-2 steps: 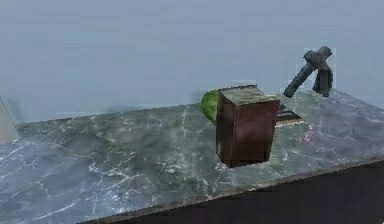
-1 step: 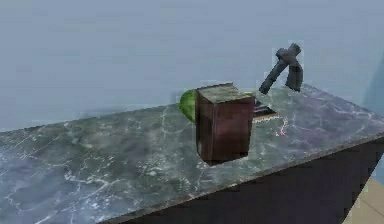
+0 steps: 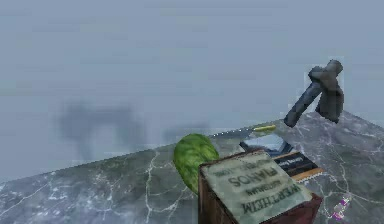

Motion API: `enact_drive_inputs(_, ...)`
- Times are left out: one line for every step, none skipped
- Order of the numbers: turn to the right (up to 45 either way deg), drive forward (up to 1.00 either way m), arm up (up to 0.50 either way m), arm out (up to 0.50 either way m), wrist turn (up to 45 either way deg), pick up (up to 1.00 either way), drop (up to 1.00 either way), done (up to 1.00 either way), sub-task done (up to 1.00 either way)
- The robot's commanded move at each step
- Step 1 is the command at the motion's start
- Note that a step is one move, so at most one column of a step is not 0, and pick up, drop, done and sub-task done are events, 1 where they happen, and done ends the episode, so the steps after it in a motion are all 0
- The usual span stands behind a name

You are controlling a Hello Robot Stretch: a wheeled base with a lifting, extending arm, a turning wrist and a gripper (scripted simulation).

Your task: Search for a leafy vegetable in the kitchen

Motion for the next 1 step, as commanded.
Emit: enact_drive_inputs(0.0,0.00,0.00,0.00,0.0,0.00,0.00,1.00,0.00)
